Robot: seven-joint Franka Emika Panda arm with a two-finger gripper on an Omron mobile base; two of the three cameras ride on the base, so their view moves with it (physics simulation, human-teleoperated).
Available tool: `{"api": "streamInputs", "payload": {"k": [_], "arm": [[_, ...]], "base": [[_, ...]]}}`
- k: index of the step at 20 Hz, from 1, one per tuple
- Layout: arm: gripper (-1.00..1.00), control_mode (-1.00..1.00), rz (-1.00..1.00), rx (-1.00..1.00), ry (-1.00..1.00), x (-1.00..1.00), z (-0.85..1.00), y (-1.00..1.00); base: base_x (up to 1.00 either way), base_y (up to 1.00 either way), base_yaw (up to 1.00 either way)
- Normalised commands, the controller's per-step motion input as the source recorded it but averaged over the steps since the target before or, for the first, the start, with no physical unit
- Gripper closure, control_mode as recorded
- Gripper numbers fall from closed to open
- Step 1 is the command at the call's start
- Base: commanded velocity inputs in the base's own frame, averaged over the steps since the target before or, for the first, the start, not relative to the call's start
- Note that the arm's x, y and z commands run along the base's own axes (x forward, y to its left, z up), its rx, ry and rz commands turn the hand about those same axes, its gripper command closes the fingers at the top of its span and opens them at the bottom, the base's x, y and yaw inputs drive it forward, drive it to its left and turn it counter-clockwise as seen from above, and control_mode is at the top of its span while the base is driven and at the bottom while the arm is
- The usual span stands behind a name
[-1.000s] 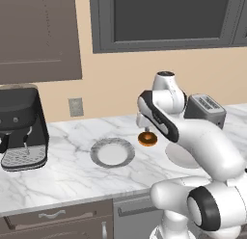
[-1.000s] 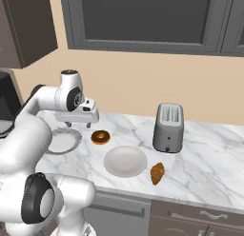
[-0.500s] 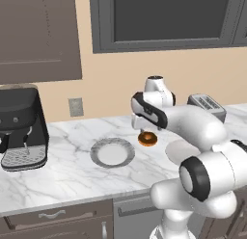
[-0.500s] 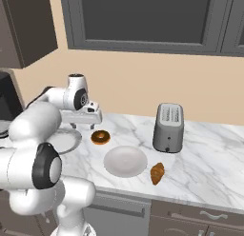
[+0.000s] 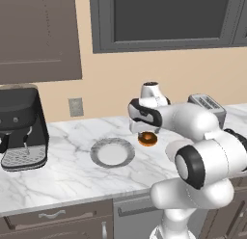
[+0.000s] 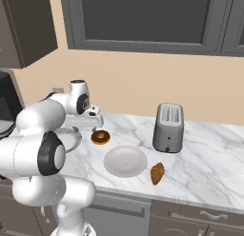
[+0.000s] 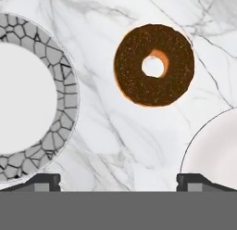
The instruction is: Place the pastries on the plates.
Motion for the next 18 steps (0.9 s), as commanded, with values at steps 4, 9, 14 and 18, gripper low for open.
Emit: {"api": "streamInputs", "payload": {"k": [4, 9, 14, 18], "arm": [[-1.00, -1.00, 0.00, 0.00, 0.00, 0.23, -0.11, 0.00], [-1.00, -1.00, 0.00, 0.00, 0.00, 0.20, -0.13, 0.00], [-1.00, -1.00, 0.00, 0.00, 0.00, 0.19, -0.16, 0.00], [-1.00, -1.00, 0.00, 0.00, 0.00, 0.15, -0.22, 0.00]], "base": [[0.00, 0.00, 0.00], [0.00, 0.00, 0.00], [0.00, 0.00, 0.00], [0.00, 0.00, 0.00]]}}
